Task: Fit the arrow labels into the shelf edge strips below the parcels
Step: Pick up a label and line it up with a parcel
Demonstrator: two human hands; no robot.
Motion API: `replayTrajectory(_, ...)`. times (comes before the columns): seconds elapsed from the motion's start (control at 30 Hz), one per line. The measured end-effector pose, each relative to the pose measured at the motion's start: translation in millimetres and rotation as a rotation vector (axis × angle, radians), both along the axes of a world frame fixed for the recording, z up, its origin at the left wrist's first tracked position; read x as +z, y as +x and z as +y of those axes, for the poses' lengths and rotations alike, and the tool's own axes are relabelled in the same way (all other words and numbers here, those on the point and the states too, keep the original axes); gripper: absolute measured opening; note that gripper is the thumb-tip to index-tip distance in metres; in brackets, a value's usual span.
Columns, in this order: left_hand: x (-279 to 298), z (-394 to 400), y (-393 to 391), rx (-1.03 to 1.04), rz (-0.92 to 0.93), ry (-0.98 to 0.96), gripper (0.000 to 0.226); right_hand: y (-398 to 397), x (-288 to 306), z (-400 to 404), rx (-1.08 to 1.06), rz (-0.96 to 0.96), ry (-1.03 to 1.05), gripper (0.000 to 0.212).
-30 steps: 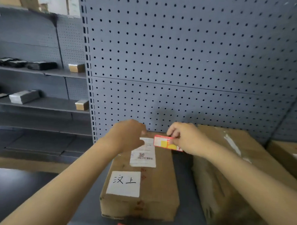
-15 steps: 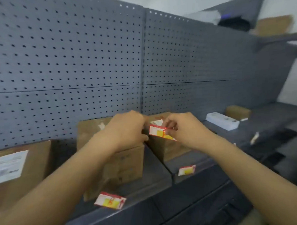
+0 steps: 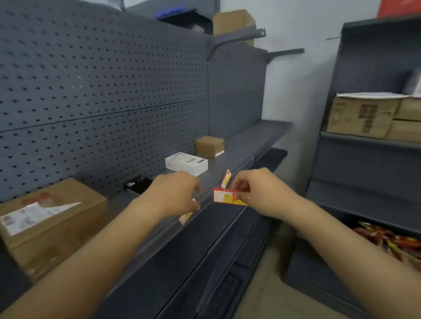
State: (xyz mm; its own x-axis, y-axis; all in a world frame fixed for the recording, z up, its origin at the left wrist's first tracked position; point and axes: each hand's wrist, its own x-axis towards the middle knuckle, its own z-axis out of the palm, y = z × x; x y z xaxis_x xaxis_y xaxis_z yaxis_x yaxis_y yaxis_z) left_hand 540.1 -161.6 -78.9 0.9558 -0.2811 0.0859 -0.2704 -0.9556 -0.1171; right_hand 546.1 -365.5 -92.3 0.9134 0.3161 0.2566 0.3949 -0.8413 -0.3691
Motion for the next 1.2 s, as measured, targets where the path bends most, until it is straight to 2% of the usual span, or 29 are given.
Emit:
replayTrajectory(0.23, -5.6, -106.4, 129.7, -0.153, 0.035, 0.000, 0.041, 90.6, -5.2, -102.8, -0.161, 0.027, -0.013, 0.016)
replayTrajectory(0.4, -17.5, -178.2, 203.1, -0.198, 0.073, 0.010, 0.044, 154.9, -13.1, -171.0, -0.203, 0.054, -0.020, 0.017)
replayTrajectory(0.53, -31.1, -225.0, 262.5, -0.167, 0.107, 0.001, 0.046, 218.7, -23.5, -225.7, -0.179, 0.058, -0.043, 0.018)
replayTrajectory(0.7, -40.1, -257.2, 329.5, -0.021, 0.164, -0.017, 0.049, 301.4, -31.2, -275.4, -0.091, 0.059, -0.033, 0.015)
replayTrajectory(0.83, -44.7, -268.7, 371.9, 0.082, 0.167, -0.023, 0.047, 364.0, -35.8, -285.1, 0.021, 0.095, -0.053, 0.014)
replayTrajectory(1.0, -54.7, -266.8, 416.7, 0.192, 0.140, -0.011, 0.034, 440.3, -41.9, -268.9, 0.161, 0.097, -0.046, 0.012)
replayTrajectory(1.2, -74.8, -253.2, 453.9, 0.302, 0.114, -0.030, 0.038, 513.5, -56.7, -242.0, 0.316, 0.146, -0.076, 0.012)
